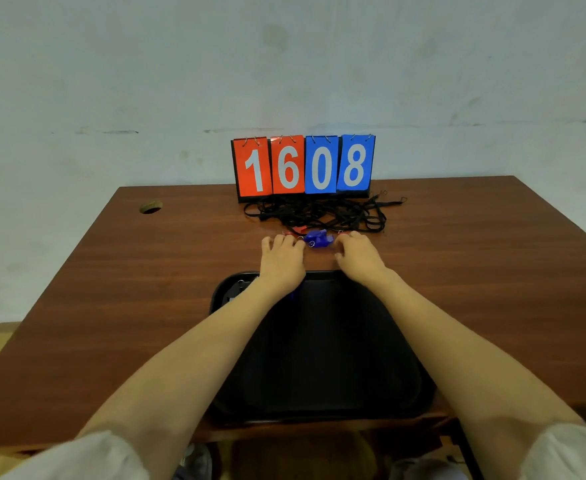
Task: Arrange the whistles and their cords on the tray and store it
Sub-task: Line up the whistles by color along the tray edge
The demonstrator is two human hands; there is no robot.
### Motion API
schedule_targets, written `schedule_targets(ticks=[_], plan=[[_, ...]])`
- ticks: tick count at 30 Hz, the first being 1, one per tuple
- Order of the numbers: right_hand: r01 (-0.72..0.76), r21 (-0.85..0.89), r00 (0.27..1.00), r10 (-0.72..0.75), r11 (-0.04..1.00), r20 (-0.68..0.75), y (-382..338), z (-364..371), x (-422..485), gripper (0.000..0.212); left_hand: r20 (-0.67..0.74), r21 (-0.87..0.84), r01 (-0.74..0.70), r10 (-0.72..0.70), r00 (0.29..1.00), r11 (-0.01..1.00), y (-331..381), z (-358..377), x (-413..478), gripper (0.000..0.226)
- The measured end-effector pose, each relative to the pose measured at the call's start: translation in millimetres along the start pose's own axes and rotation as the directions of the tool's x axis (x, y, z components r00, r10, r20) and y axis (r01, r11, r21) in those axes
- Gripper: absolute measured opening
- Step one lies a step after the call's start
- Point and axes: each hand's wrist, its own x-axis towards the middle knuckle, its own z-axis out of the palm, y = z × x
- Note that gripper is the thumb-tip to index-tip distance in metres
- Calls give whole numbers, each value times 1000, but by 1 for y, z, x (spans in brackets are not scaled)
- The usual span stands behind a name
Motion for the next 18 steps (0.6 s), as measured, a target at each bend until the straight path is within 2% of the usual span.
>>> schedule_targets(ticks=[5,11,15,18], plan=[[86,-66,996,-84,994,41,-1,6,31,41,98,-59,-4,10,995,998,6,3,56,41],[148,-86,988,-143,985,62,2,26,59,38,167,28,-77,71,983,997,4,27,86,40],[191,-107,981,-193,976,-6,10,33,64,34,124,53,-87,80,989,995,2,37,91,36],[200,-101,979,-201,975,-2,13,34,61,31,81,57,-101,96,992,993,2,39,93,31]])
